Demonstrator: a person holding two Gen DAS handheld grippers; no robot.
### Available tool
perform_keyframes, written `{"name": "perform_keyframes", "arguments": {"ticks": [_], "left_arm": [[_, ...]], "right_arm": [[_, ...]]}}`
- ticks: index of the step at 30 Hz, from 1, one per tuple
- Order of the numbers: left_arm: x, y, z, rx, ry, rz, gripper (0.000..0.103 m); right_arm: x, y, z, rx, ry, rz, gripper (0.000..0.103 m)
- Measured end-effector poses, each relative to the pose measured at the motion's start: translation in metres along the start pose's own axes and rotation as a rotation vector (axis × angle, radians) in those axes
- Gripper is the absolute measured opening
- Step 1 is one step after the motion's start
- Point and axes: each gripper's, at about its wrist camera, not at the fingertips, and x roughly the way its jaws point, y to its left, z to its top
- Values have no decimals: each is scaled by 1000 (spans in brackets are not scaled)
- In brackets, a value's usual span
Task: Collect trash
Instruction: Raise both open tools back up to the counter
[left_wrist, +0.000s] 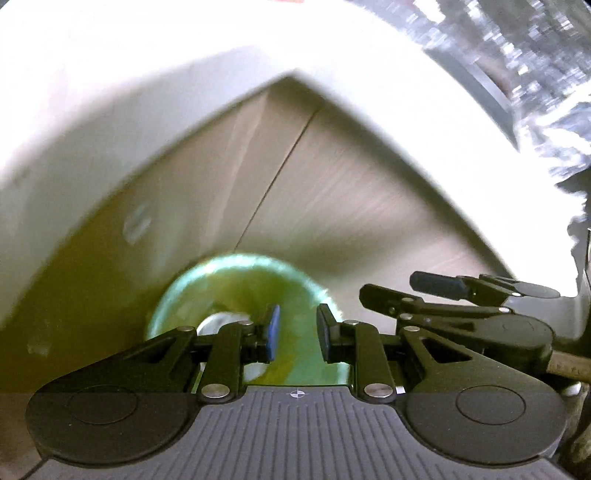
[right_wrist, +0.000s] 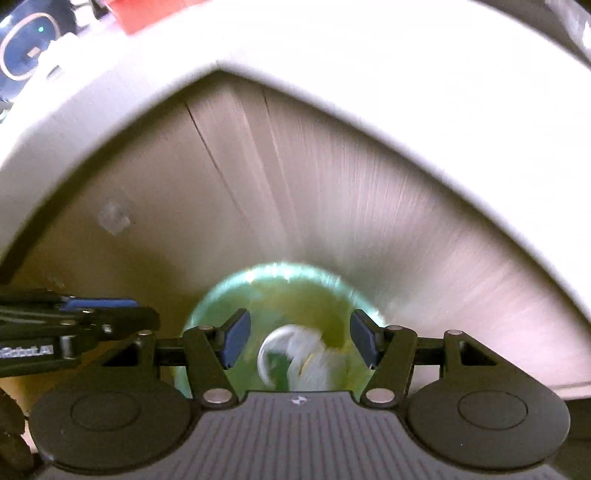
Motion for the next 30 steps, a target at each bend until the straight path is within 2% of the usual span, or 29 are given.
{"name": "perform_keyframes", "arguments": {"ticks": [5, 9, 14, 20, 23, 26, 30], "left_arm": [[-41, -5, 33, 17, -147, -50, 25], [-62, 3, 61, -27, -225, -62, 25], [-91, 2, 98, -16, -329, -51, 25], [-106, 8, 147, -31, -452, -20, 25], [-102, 16, 174, -73, -477, 36, 25], [-91, 17, 192, -37, -489, 85, 25], [-68, 19, 203, -9, -435, 151, 25]], "right_arm": [[-49, 8, 20, -16, -159, -46, 74], [-74, 17, 34, -44, -247, -87, 74], [-97, 25, 45, -79, -339, -154, 77], [-115, 16, 72, -49, -425, -209, 78], [-116, 7, 87, -17, -474, -233, 80], [-116, 0, 96, 15, -482, -210, 80], [-109, -7, 100, 17, -469, -221, 80]]}}
